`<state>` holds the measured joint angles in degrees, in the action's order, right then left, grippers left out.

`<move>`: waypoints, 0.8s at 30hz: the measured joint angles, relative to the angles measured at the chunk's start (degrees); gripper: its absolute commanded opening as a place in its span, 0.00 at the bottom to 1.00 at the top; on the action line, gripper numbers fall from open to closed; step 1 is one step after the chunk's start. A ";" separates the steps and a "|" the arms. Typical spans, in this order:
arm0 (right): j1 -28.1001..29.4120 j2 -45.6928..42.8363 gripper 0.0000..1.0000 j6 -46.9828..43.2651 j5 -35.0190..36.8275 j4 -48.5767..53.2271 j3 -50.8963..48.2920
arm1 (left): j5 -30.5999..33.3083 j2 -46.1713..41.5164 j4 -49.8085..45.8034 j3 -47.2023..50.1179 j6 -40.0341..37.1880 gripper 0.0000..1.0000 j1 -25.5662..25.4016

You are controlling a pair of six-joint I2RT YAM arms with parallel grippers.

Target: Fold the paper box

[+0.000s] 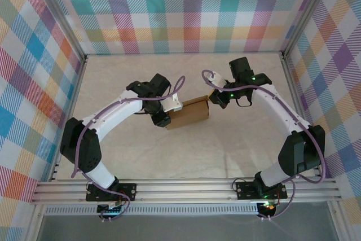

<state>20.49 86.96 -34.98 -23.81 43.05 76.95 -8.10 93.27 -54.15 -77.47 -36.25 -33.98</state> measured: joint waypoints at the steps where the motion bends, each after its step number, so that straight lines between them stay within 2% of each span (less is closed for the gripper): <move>1: 0.00 0.00 0.00 0.00 0.02 0.09 0.00 | 0.00 0.00 0.00 0.00 -0.02 0.28 0.00; 4: 0.02 0.02 0.00 0.57 0.28 0.04 0.04 | -0.02 0.00 0.07 0.00 0.00 0.38 0.00; 7: 0.35 0.02 0.00 3.21 1.49 -0.68 0.04 | -0.04 0.17 0.09 -0.13 0.24 0.40 0.00; 14: 1.95 0.04 0.00 13.77 8.26 -4.28 -0.20 | -0.44 1.40 0.26 -1.29 2.25 0.36 0.00; 24: 6.49 -1.46 0.00 32.72 20.68 -13.86 -6.03 | -0.94 3.34 0.26 -3.41 4.63 0.33 0.00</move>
<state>26.98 85.49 -2.26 -3.14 29.19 70.91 -9.04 96.62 -53.89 -80.88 -31.62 -33.98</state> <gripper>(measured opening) 0.054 0.378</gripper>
